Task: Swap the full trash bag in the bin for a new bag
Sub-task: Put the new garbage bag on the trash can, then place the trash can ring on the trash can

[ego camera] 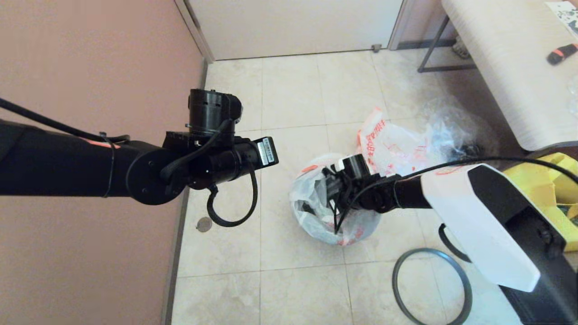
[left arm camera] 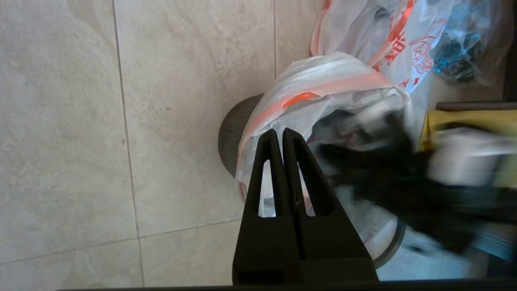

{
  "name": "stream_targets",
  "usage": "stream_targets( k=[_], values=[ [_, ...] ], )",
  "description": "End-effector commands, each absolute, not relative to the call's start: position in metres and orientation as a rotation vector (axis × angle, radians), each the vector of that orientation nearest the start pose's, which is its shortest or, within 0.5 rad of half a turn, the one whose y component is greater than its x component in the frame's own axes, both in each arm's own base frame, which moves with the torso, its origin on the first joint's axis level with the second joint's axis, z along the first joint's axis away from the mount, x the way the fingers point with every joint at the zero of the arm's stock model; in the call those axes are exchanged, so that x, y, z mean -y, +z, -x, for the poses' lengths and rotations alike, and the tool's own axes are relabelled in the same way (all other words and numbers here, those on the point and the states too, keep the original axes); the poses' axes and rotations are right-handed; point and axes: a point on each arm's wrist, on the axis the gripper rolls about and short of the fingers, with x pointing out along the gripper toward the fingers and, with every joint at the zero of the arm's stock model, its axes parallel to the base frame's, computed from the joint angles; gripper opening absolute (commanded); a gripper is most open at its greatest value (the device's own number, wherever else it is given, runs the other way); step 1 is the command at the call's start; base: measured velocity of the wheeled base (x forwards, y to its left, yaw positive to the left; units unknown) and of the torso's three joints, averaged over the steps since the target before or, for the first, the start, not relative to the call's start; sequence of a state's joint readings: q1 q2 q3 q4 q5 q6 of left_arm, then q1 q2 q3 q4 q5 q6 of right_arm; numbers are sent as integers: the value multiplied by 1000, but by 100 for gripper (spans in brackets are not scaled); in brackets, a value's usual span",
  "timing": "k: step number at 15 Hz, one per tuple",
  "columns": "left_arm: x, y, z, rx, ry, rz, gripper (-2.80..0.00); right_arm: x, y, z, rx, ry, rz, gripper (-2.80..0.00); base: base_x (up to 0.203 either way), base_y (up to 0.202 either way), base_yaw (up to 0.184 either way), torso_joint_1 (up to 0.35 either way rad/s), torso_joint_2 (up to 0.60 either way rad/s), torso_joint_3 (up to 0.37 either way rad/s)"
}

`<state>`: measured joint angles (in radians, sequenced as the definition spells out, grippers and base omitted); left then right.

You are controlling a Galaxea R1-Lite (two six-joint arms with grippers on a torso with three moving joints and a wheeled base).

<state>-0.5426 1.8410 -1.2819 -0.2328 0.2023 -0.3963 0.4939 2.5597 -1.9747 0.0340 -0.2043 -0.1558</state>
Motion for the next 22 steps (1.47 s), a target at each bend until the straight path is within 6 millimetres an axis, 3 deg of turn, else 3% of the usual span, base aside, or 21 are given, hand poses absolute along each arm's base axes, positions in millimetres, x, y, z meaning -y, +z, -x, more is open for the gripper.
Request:
stream_targets(
  k=[1,10,12,15,18,20,22],
  values=[
    [183,231,-313,-357,-272,276,-280,-242,12,-473,-603,333,427,-280,0,0,0,0,0,0],
    [179,243,-307,-314,-267,303,-280,-245,-2,-477,-569,361,481,-280,0,0,0,0,0,0],
    [177,248,-308,-276,-255,327,-280,-246,6,-476,-566,348,428,-280,0,0,0,0,0,0],
    [176,252,-305,-263,-258,330,-280,-253,59,-459,-554,342,328,-280,0,0,0,0,0,0],
    [179,267,-289,-235,-295,342,-280,-255,129,-409,-640,330,162,-280,0,0,0,0,0,0],
    [186,267,-279,-248,-329,349,-280,-237,170,-366,-694,320,73,-280,0,0,0,0,0,0],
    [197,259,-277,-277,-353,346,-280,-197,204,-320,-740,305,5,-280,0,0,0,0,0,0]
  ],
)
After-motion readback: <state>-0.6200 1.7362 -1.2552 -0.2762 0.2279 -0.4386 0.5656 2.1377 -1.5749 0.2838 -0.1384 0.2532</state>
